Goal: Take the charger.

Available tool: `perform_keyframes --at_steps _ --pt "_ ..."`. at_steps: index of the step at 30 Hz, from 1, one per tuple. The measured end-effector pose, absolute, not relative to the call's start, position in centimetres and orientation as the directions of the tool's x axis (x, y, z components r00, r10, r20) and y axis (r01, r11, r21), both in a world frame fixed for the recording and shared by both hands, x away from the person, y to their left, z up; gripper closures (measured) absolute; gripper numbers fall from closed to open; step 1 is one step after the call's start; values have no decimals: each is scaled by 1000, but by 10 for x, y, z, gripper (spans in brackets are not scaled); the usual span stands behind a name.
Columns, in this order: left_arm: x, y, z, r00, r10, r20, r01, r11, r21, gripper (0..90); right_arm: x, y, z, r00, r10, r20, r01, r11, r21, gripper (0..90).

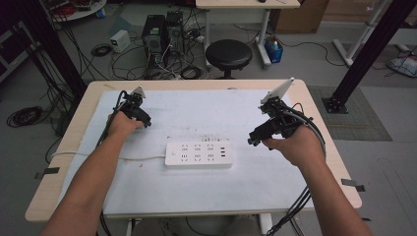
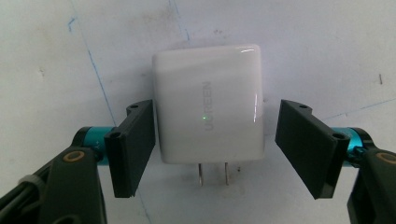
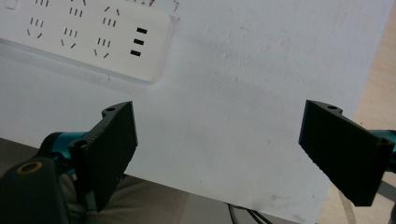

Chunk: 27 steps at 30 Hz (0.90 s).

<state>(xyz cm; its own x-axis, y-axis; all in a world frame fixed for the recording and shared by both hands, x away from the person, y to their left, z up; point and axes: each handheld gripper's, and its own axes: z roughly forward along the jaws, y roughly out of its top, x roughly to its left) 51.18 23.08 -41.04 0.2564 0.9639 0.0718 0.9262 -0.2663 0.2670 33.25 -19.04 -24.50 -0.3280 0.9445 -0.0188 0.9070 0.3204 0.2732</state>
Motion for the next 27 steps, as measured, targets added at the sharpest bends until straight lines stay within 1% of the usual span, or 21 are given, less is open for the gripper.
perform_keyframes --at_steps 3,10,12,14,15,23,27 --pt "513 232 -410 247 967 71 928 -257 271 287 333 -191 -244 -321 947 -19 909 314 276 111" --pt "513 232 -411 237 969 76 931 -249 267 323 333 -191 -244 -328 944 -22 905 321 278 111" --pt "513 232 -410 245 967 69 927 -254 275 372 334 -191 -245 -323 946 -20 908 316 276 111" --pt "513 231 -410 246 966 82 926 -259 274 394 333 -191 -245 -322 947 -19 909 315 274 111" --pt "513 232 -410 241 968 75 927 -253 277 408 333 -191 -246 -321 947 -20 909 314 274 111" --pt "511 231 -408 242 967 73 929 -253 270 421 334 -193 -247 -313 950 -19 914 306 268 111" --pt "508 231 -404 266 961 68 926 -275 259 423 335 -193 -248 -312 950 -18 915 306 264 111"
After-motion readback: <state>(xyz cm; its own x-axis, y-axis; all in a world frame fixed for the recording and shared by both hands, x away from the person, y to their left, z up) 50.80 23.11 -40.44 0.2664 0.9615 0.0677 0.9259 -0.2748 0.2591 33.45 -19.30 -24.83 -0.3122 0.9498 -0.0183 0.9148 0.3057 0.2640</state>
